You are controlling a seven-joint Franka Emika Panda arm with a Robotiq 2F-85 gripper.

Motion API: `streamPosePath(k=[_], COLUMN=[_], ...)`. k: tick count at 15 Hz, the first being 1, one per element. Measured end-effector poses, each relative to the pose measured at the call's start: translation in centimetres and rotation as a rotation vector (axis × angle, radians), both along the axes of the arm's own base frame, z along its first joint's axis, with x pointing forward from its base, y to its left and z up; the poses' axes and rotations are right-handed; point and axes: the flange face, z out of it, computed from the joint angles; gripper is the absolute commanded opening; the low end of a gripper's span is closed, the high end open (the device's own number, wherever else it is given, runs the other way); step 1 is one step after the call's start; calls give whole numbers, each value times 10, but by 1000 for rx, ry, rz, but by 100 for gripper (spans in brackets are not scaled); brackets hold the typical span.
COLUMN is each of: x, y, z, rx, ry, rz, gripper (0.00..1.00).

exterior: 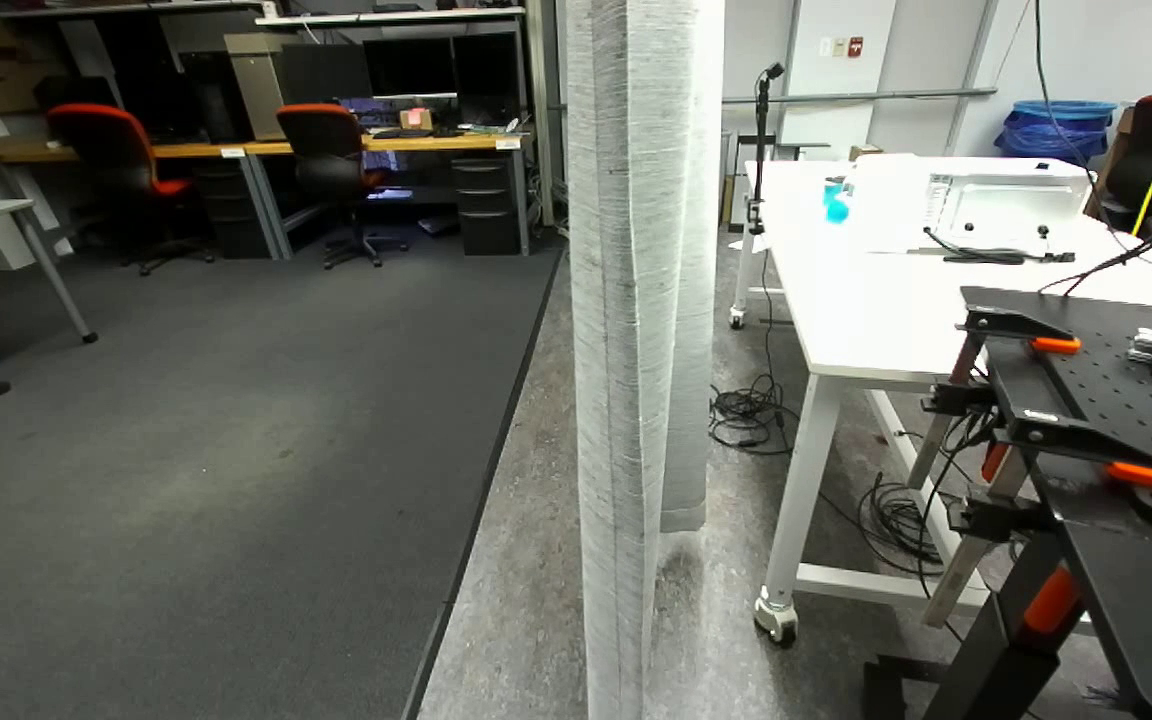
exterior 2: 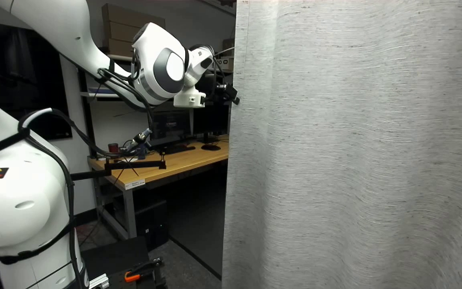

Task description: Slide the curtain to the left

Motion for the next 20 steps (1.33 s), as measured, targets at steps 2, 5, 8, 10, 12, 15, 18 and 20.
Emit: streamPosePath(k=[2,5,8,10,12,15,18,20], x=[0,-3,-11,-17,-20,-17,-15,-15], y=[1,9,31,50,68,84,87,87], z=[0,-3,-13,-24,-36,-50,-64,-64], rx=[0,0,-2,-7,-18,-46,-102,-101], ry=[0,8,33,60,90,129,191,191], rz=[2,24,82,131,170,191,176,176], gripper=[29,8,0,0,26,41,38,50])
